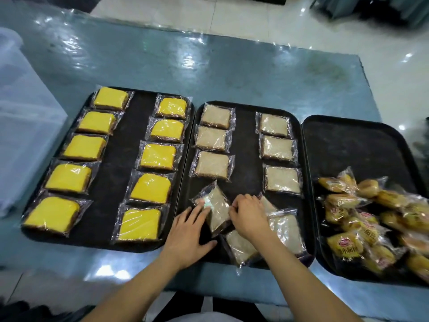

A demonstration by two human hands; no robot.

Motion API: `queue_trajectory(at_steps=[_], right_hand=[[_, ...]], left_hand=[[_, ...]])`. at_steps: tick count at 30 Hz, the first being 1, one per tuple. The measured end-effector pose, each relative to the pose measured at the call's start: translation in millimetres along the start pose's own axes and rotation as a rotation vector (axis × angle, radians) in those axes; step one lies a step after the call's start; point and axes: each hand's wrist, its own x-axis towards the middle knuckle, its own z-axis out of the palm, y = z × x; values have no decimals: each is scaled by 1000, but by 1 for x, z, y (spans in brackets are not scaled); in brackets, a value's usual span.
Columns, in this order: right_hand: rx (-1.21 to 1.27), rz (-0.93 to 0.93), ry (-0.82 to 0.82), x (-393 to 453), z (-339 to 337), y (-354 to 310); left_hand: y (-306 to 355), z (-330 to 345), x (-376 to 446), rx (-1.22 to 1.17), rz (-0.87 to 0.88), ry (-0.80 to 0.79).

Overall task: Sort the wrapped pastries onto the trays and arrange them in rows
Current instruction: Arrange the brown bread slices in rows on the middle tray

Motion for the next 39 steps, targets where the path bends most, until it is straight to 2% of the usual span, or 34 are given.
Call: queue_trajectory(at_steps=[2, 5, 7, 9, 11, 14, 18, 20, 22, 24, 27, 29, 32, 35, 37, 39], right_hand=[[265, 54, -10, -4, -8, -8], [715, 79, 30, -8, -17, -21], [942, 113, 70, -13, -23, -25], [926, 138, 92, -16, -25, -22], [853, 186, 46, -18, -22, -16], [1020, 234, -63, -24, -15, -17], [1037, 226, -30, -22, -6, -20], [954, 210, 15, -14, -2, -21], [721, 178, 46, -7, 4, -22], [427, 87, 92, -6, 10, -23], [237, -72, 125, -20, 15, -21], [200, -102, 139, -35, 16, -11], [146, 24, 277, -60, 6, 26], [11, 274, 427, -79, -6, 76], [-48, 446, 344, -88, -11, 97], [-78, 523, 188, -91, -10, 107]], left_hand=[[4, -9, 2, -44, -30, 37], [2, -17, 1, -134, 15, 255], [-5, -26, -1, -357, -7, 365], [-6, -41, -4, -746, -73, 314], [-3, -51, -8, -1044, -103, 241], [-2, -49, -6, -1194, -183, 173], [-9, -38, 2, -1011, -254, 226], [-11, -37, 4, -860, -256, 295], [-13, -34, 5, -516, -265, 375], [-14, -26, 6, -169, -154, 410], [-12, 2, 5, 53, 87, 266], [-10, 15, 5, 127, 110, 197], [-11, 17, 9, 132, 103, 191], [-12, 16, 14, 121, 109, 175], [-12, 17, 17, 125, 102, 154], [-10, 17, 18, 126, 81, 127]])
